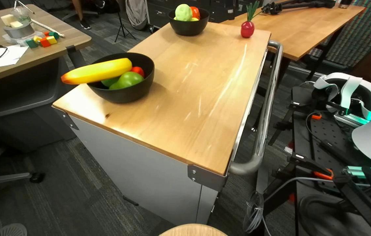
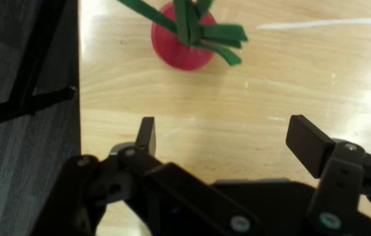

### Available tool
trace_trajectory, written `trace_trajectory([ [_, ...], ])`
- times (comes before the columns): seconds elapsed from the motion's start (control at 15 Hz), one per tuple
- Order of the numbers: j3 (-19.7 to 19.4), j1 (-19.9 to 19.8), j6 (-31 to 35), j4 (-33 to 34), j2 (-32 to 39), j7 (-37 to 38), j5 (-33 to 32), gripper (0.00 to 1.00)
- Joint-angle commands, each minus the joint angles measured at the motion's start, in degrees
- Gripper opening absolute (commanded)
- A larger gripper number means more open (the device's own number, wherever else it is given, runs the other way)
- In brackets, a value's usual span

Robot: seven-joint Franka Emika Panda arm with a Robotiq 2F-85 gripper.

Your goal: Put the fruits in the bowls

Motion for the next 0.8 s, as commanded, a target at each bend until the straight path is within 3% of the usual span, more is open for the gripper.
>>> trace_trajectory([
  [0.0,-1.79,0.56,1.23,-4.23,-2.77,1.57,-5.04,1.0],
  [0.4,-2.64,0.59,-1.26,-6.71,-4.13,1.17,-8.69,0.97],
  [0.47,-2.71,0.65,-1.89,-6.82,-4.12,1.32,-9.27,0.74],
  [0.6,-2.71,0.7,-2.55,-6.94,-4.11,1.43,-10.0,0.7],
  [0.73,-2.63,0.74,-2.94,-6.98,-4.14,1.44,-10.29,0.53],
])
